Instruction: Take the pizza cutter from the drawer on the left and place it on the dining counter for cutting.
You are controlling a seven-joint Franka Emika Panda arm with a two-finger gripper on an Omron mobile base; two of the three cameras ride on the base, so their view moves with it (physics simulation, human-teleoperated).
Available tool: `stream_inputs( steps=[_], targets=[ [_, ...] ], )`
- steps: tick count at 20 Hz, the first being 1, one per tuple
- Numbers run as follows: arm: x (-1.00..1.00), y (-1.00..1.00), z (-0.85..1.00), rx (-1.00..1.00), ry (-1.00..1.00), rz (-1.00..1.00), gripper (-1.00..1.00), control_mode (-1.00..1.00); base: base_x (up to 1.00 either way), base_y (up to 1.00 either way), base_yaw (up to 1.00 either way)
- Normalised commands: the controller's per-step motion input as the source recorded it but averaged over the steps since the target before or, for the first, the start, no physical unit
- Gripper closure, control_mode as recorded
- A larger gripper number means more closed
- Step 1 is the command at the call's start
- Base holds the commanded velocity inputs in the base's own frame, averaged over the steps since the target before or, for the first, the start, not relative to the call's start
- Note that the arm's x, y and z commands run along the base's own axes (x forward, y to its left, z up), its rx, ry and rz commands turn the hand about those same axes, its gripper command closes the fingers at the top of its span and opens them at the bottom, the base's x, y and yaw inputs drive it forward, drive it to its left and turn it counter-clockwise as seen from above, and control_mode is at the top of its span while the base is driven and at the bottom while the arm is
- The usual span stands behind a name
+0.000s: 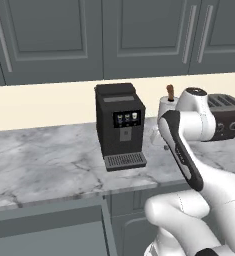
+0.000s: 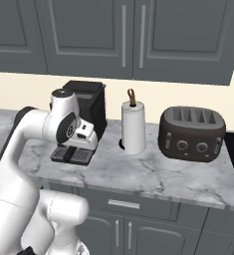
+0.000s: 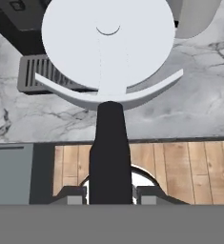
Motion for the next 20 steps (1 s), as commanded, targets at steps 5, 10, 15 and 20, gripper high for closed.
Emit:
stream_inputs(
  steps=[5, 10, 15, 20],
  targets=[
    [0.27, 0.01, -0.01, -0.02, 0.00, -0.08, 1.00, -1.00, 0.00, 0.00, 0.00],
    [0.08, 0.00, 0.00, -0.08, 0.00, -0.02, 1.00, -1.00, 0.00, 0.00, 0.00],
    [0.00, 0.00, 0.00, -0.02, 0.00, 0.00, 1.00, 1.00, 0.00, 0.00, 0.00],
    [0.00, 0.00, 0.00, 0.00, 0.00, 0.00, 1.00, 1.00, -0.55, -0.31, -0.10]
  ],
)
